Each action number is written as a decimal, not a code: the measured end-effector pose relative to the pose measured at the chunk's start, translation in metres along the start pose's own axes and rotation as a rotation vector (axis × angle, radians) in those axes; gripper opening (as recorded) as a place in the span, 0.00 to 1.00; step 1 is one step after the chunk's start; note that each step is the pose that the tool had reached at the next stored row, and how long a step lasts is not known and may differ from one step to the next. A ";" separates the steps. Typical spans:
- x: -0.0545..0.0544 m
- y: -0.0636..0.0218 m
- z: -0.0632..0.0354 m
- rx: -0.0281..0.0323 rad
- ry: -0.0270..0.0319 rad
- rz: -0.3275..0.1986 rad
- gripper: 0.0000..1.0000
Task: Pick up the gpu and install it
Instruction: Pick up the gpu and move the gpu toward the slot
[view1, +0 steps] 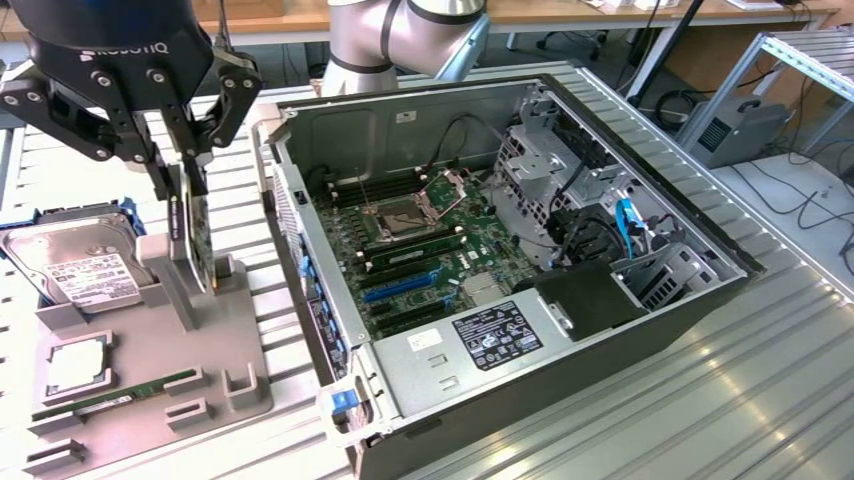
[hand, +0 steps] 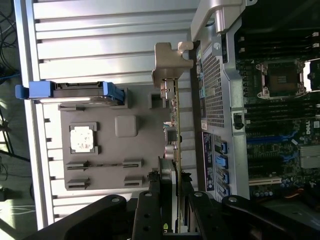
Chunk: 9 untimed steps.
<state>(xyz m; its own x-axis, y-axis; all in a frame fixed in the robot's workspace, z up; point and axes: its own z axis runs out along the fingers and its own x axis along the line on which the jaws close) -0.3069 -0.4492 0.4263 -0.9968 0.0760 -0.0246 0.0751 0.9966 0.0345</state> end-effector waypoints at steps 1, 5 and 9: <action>0.000 0.0000 -0.0003 0.0000 0.0000 0.000 0.27; 0.000 0.0000 -0.0013 0.0000 0.0000 0.000 0.27; 0.000 0.0001 -0.0022 0.0000 0.0000 0.000 0.27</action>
<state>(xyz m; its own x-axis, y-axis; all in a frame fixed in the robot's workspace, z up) -0.3069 -0.4492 0.4285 -0.9968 0.0760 -0.0246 0.0752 0.9966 0.0345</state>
